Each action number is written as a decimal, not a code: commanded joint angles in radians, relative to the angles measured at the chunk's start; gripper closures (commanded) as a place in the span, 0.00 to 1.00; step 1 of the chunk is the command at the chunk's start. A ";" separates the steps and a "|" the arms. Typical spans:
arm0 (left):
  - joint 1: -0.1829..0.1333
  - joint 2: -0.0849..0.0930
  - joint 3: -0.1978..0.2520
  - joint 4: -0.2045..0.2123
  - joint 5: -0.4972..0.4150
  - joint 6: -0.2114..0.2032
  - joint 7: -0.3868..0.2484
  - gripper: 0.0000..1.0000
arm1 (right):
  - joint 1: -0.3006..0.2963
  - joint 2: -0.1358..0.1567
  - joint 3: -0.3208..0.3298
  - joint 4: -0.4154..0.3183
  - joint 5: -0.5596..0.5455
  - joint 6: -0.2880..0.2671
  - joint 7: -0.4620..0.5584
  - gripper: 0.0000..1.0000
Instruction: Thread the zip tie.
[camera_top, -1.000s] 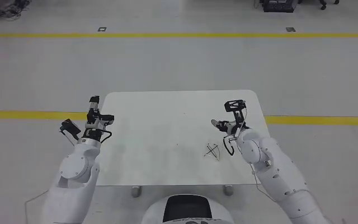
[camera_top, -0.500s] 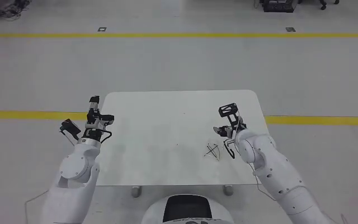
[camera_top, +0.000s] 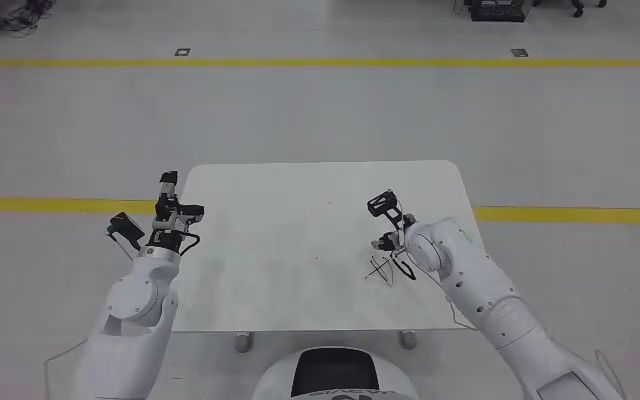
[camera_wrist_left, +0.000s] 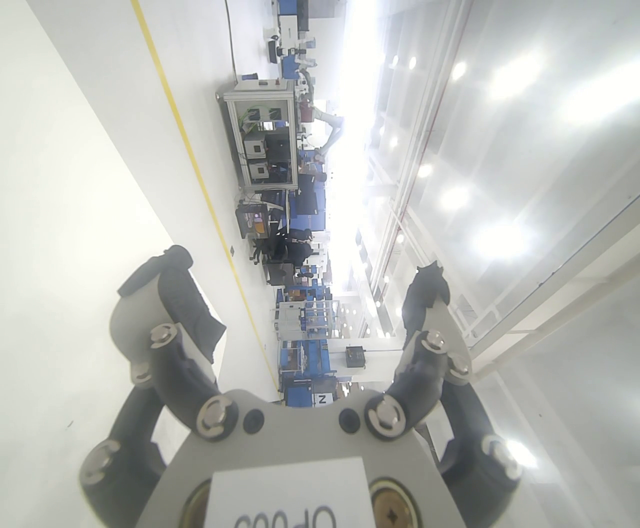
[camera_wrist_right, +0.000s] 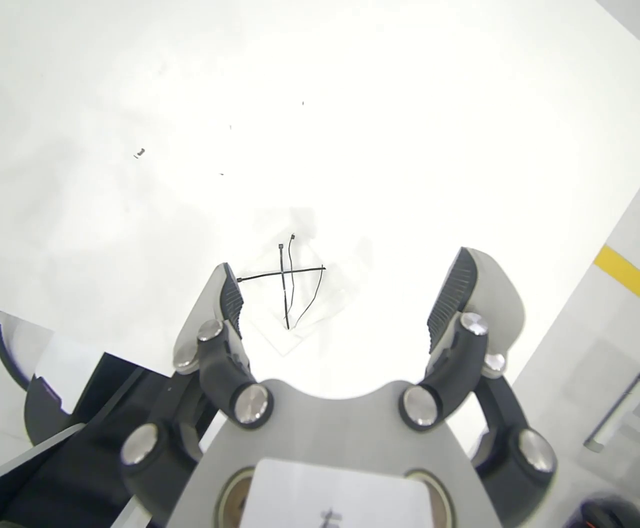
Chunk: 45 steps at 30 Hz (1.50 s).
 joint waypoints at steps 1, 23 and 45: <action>0.000 0.000 0.000 0.000 0.000 0.000 0.000 0.00 | 0.000 0.000 0.000 0.000 0.000 0.000 0.000 0.00; 0.000 0.000 0.000 0.000 0.000 0.000 0.000 0.00 | 0.040 -0.028 -0.063 0.076 0.041 0.013 0.093 0.00; 0.000 0.000 0.000 0.000 0.000 0.000 0.000 0.00 | 0.067 -0.057 -0.093 0.183 0.161 0.008 0.097 0.00</action>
